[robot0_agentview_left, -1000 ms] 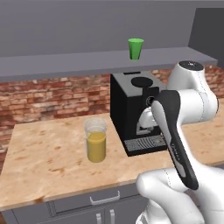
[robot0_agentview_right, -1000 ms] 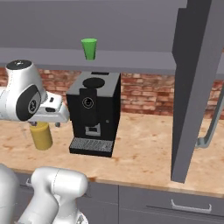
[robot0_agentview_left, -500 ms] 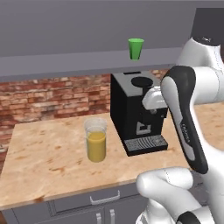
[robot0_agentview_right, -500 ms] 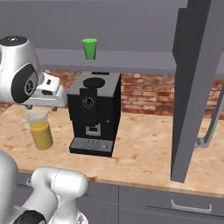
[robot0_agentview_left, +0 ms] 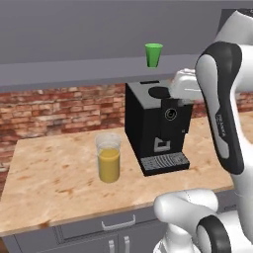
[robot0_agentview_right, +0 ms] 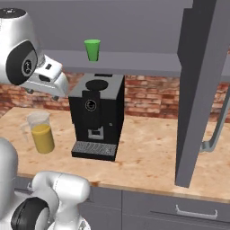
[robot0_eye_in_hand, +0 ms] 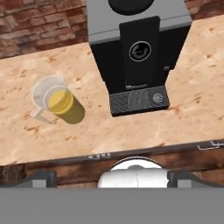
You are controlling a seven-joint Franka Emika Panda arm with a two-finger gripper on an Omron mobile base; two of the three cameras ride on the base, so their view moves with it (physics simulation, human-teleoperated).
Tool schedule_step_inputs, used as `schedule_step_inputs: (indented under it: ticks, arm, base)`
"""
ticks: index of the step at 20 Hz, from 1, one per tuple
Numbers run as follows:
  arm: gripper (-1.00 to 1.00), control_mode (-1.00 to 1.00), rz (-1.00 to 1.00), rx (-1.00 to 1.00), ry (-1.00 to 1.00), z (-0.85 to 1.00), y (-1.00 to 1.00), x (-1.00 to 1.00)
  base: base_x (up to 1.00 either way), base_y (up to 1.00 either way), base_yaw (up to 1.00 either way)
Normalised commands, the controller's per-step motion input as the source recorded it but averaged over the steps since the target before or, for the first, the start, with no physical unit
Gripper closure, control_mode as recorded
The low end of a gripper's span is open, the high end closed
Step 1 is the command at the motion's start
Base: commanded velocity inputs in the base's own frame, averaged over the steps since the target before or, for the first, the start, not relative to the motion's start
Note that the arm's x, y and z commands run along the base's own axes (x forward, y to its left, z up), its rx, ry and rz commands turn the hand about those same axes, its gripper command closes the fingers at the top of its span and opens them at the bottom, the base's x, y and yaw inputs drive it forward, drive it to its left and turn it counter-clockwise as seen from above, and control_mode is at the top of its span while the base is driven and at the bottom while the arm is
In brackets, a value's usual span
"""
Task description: There is a tray on the dining counter. Grab the cup, mug, and pitcher and place them on the tray. The pitcher may be placed next to the tray if it cannot fit the tray.
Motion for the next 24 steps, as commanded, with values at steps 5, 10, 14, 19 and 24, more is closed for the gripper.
schedule_step_inputs:
  ticks: [5, 10, 14, 19, 24]
  arm:
    - [-1.00, -1.00, -0.46, 0.00, -0.13, 0.08, 0.00, 0.00]
    - [-1.00, -1.00, -0.36, 0.17, -0.39, 0.06, -0.02, 0.00]
    - [-1.00, -1.00, -0.20, 0.30, -0.37, 0.08, -0.22, 0.04]
    - [-1.00, -1.00, -0.17, 0.27, -0.30, 0.15, -0.23, 0.25]
    - [-1.00, -1.00, 0.00, 0.18, -0.02, 0.45, -0.02, 0.52]
  base:
    - [0.00, 0.00, 0.00]
    - [0.00, 0.00, 0.00]
    - [0.00, 0.00, 0.00]
    - [0.00, 0.00, 0.00]
    - [0.00, 0.00, 0.00]
